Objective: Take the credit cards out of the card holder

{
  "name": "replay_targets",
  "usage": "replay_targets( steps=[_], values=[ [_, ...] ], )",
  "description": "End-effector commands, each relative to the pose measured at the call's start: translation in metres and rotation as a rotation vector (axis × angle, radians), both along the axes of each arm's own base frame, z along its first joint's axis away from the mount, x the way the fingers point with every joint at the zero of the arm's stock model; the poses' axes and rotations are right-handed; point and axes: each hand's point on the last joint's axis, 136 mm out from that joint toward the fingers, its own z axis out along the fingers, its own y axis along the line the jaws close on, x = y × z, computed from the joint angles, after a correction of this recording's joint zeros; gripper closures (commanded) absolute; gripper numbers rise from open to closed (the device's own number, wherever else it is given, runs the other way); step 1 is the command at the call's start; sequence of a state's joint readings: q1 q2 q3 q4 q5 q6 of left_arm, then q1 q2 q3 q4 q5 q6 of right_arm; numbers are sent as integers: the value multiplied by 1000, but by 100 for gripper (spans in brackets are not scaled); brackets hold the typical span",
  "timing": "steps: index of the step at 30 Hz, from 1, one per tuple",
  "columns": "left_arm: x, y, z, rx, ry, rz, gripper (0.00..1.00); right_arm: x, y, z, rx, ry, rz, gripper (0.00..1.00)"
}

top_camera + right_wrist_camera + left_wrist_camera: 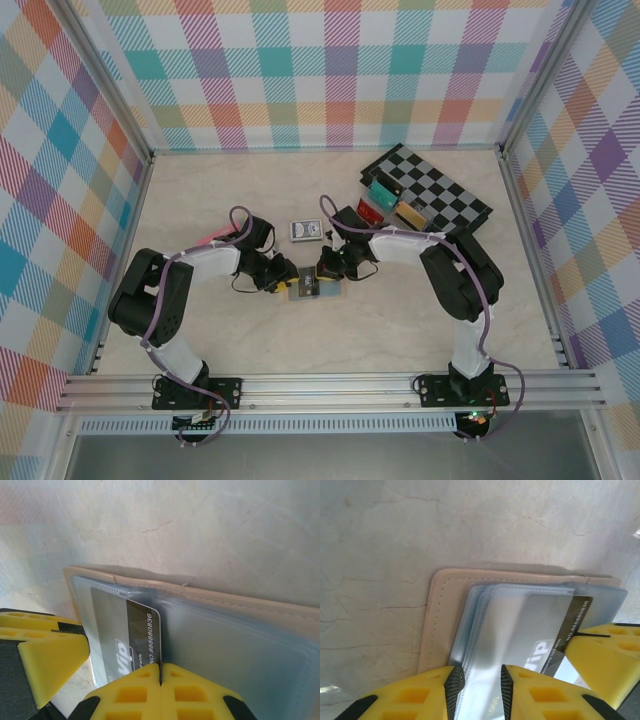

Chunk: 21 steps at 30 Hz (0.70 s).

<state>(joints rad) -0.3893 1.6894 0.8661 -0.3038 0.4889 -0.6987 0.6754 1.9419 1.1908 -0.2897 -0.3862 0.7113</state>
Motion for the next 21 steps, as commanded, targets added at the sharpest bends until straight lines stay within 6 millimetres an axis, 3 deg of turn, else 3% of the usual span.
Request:
replay_targets(
  steps=[1, 8, 14, 21],
  values=[
    [-16, 16, -17, 82, 65, 11, 70, -2, -4, 1, -2, -5, 12, 99],
    [-8, 13, -1, 73, 27, -5, 72, -5, -1, -5, 7, 31, 13, 75],
    [-2, 9, 12, 55, -2, -18, 74, -10, 1, -11, 7, 58, 42, 72],
    [3, 13, 31, 78, -47, -16, 77, -10, 7, -5, 48, 48, 76, 74]
  ],
)
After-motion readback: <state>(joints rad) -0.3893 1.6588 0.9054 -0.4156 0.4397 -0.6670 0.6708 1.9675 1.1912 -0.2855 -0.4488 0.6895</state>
